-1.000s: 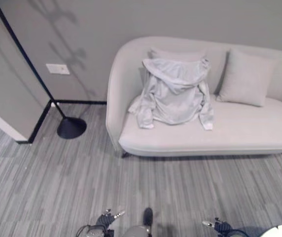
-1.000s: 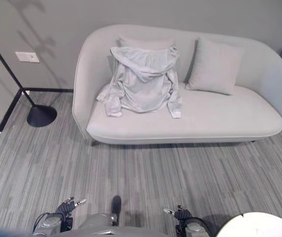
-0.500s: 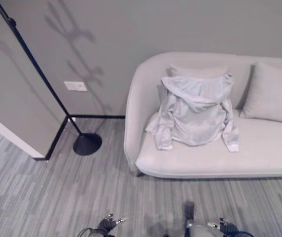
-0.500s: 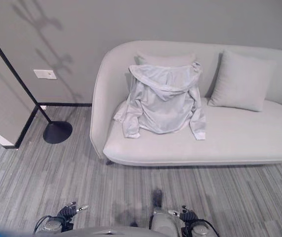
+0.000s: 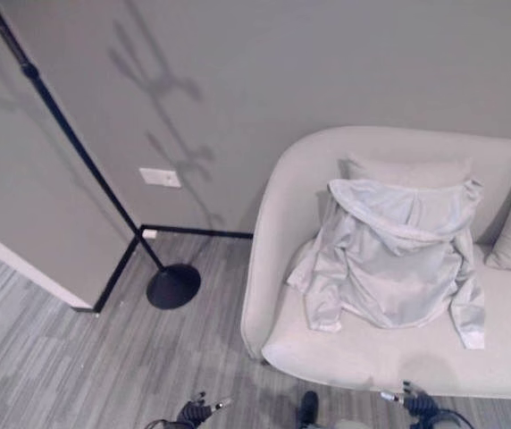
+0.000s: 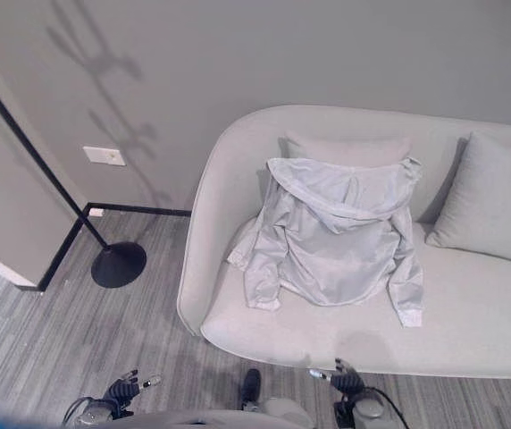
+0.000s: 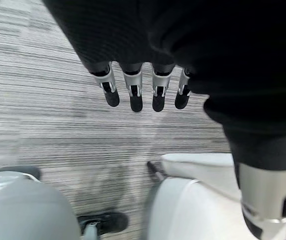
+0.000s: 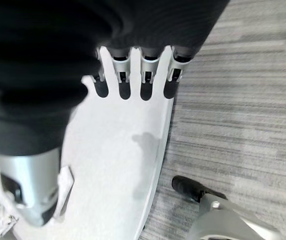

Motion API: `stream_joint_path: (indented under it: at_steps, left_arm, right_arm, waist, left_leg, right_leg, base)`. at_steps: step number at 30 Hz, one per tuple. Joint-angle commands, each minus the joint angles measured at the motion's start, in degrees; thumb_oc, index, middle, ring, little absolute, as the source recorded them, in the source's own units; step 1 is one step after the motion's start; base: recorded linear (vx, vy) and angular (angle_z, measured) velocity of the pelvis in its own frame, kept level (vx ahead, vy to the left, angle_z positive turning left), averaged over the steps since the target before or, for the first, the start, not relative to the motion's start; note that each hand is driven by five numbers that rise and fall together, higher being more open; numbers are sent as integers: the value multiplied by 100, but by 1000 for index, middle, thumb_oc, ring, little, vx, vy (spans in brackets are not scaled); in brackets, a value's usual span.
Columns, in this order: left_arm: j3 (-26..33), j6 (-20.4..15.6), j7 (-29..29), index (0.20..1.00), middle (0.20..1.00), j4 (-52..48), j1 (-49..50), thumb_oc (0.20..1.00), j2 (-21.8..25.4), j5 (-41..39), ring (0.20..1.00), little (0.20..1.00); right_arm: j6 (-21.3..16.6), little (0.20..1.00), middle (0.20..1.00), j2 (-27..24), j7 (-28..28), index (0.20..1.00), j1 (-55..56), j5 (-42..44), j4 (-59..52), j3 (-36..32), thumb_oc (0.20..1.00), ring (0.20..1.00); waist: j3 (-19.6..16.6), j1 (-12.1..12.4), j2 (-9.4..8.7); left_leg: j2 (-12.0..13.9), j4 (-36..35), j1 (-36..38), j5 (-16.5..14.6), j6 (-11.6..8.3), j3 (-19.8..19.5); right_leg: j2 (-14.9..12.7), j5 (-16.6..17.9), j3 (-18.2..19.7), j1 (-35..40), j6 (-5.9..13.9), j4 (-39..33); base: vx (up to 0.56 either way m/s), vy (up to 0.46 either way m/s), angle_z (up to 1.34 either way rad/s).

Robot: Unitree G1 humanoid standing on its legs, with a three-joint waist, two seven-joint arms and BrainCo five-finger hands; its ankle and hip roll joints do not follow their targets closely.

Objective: Hang the clothes on the sofa on the clothes rack.

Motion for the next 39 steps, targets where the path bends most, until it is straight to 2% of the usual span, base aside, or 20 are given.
stream_joint_path:
  at_steps: [1,3,5,7,9,12,15,17,21,26,27,28,29,30,32,34,36,37,38,39]
  left_arm:
    - [-157,-106,29,1000,1000,-207,-243,1000,211,-256,1000,1000]
    - [-140,-123,37,1000,1000,-267,-207,1000,198,-313,1000,1000]
    - [-169,-114,19,1000,1000,-281,-224,1000,169,-304,1000,1000]
    - [-205,-110,27,1000,1000,-250,-247,1000,159,-268,1000,1000]
    - [-252,-122,37,1000,1000,-245,-255,1000,144,-258,1000,1000]
    - [-306,-124,33,1000,1000,-294,-237,1000,140,-261,1000,1000]
    - [-301,-110,15,1000,1000,-191,-211,1000,148,-254,1000,1000]
    - [-238,-98,28,1000,1000,-119,-132,1000,141,-204,1000,1000]
    - [-232,-90,28,1000,1000,-84,-104,1000,142,-183,1000,1000]
    - [-180,-77,42,1000,1000,-187,-49,1000,185,-234,1000,1000]
    - [-161,-60,33,1000,1000,-193,-67,1000,211,-257,1000,1000]
    - [-132,-45,37,1000,1000,-222,-112,1000,267,-270,1000,1000]
    - [-137,-43,57,1000,1000,-221,-181,1000,307,-282,1000,1000]
    - [-136,-43,57,1000,1000,-220,-184,1000,307,-282,1000,1000]
    - [-133,-34,73,1000,1000,-246,-241,1000,362,-271,1000,1000]
    - [-146,-63,68,1000,1000,-374,-261,1000,421,-312,1000,1000]
    - [-144,-103,93,1000,1000,-368,-281,1000,421,-334,1000,1000]
    - [-145,-104,93,1000,1000,-367,-281,1000,422,-335,1000,1000]
    - [-153,-125,125,1000,1000,-362,-297,1000,435,-421,1000,1000]
    - [-139,-132,150,1000,1000,-356,-282,1000,456,-407,1000,1000]
  right_arm:
    - [-66,1000,1000,-90,-78,1000,-136,259,96,-112,1000,1000]
    - [-56,1000,1000,-113,-75,1000,-148,278,146,-116,1000,1000]
    - [-49,1000,1000,-138,-88,1000,-140,296,184,-151,1000,1000]
    - [-66,1000,1000,-175,-115,1000,-148,339,213,-206,1000,1000]
    - [-85,1000,1000,-195,-135,1000,-139,360,207,-213,1000,1000]
    - [-94,1000,1000,-209,-160,1000,-128,340,193,-180,1000,1000]
    - [-102,1000,1000,-152,-198,1000,-153,339,164,-108,1000,1000]
    - [-108,1000,1000,-92,-182,1000,-97,261,96,-53,1000,1000]
    - [-105,1000,1000,-60,-181,1000,-50,222,101,-32,1000,1000]
    - [-54,1000,1000,50,-134,1000,-102,110,91,85,1000,1000]
    - [-56,1000,1000,75,-124,1000,-158,90,60,102,1000,1000]
    - [-58,1000,1000,114,-110,1000,-265,61,-83,151,1000,1000]
    - [-60,1000,1000,124,-111,1000,-372,43,-166,194,1000,1000]
    - [-60,1000,1000,125,-111,1000,-375,43,-166,194,1000,1000]
    - [-61,1000,1000,164,-114,1000,-451,-35,-330,274,1000,1000]
    - [-60,1000,1000,186,-113,1000,-412,-125,-502,300,1000,1000]
    - [-47,1000,1000,214,-94,1000,-442,-133,-481,276,1000,1000]
    - [-48,1000,1000,216,-94,1000,-442,-133,-481,276,1000,1000]
    - [-25,1000,1000,226,-80,1000,-419,-160,-461,285,1000,1000]
    - [-19,1000,1000,219,-68,1000,-415,-176,-433,279,1000,1000]
  waist:
    - [226,15,-268]
    - [252,58,-299]
    - [263,92,-303]
    - [310,130,-343]
    - [336,164,-337]
    - [376,277,-225]
    - [408,436,-90]
    - [321,460,-74]
    - [230,436,-90]
    - [50,507,-186]
    - [39,550,-200]
    - [124,561,-152]
    - [227,524,-108]
    - [223,529,-113]
    - [289,539,-98]
    - [228,589,-62]
    - [159,629,-111]
    - [173,630,-113]
    - [154,579,-209]
    - [143,561,-307]
  left_leg:
    - [472,-469,-90,2241,341,-102]
    - [626,-340,-232,2262,453,251]
    - [740,-638,-410,2090,544,571]
    - [607,-1096,-649,1666,631,746]
    - [367,-1579,-920,1512,658,727]
    - [0,-2245,-1290,1800,691,514]
    - [-277,-2738,-1661,2308,654,295]
    - [-278,-3072,-1410,2344,682,272]
    - [-306,-3202,-1225,2350,715,273]
    - [-412,-3269,-885,2065,920,428]
    - [-414,-3269,-856,1998,980,491]
    - [-354,-3269,-776,1934,1054,551]
    - [-287,-3269,-732,1908,1081,538]
    - [-291,-3269,-740,1909,1082,543]
    - [-236,-3269,-690,1868,1111,515]
    - [6,-3248,-649,1772,1024,389]
    - [172,-3259,-648,1724,903,366]
    - [168,-3256,-629,1715,905,368]
    - [265,-3250,-612,1689,806,334]
    - [333,-3245,-624,1716,719,320]
  right_leg:
    - [-707,-455,349,322,1321,-41]
    - [-698,-586,373,461,1266,-41]
    - [-695,-701,404,591,1257,-41]
    - [-736,-766,455,678,1288,-41]
    - [-730,-843,496,748,1321,-41]
    - [-578,-927,594,868,1311,-41]
    - [-325,-1066,832,1056,1246,-41]
    - [-284,-1125,904,1135,1258,-41]
    - [-317,-1153,891,1161,1272,-41]
    - [-527,-1146,897,1309,1379,-38]
    - [-593,-1193,865,1232,1417,247]
    - [-592,-1258,825,782,1556,1233]
    - [-576,-1221,823,380,1673,1812]
    - [-581,-1237,829,355,1674,1846]
    - [-822,-1090,571,108,1865,2226]
    - [-1539,-971,348,299,1686,1657]
    - [-2032,-457,456,328,1785,1217]
    - [-2035,-452,453,357,1789,1198]
    - [-2245,-100,789,280,1873,902]
    - [-2204,84,1149,319,2037,755]
  base:
    - [183,-198,-17]
    - [192,-146,-57]
    - [186,-72,-35]
    - [160,-34,-5]
    - [130,-5,-8]
    - [136,11,12]
    - [166,25,-45]
    - [201,66,-48]
    - [172,80,-14]
    - [158,95,-3]
    - [45,79,-30]
    - [4,90,-39]
    - [-22,67,-45]
    - [-61,-5,-50]
    - [33,-100,-44]
    - [127,-323,-24]
    - [64,-309,-16]
    - [68,-368,-14]
    - [53,-390,7]
    - [66,-529,25]
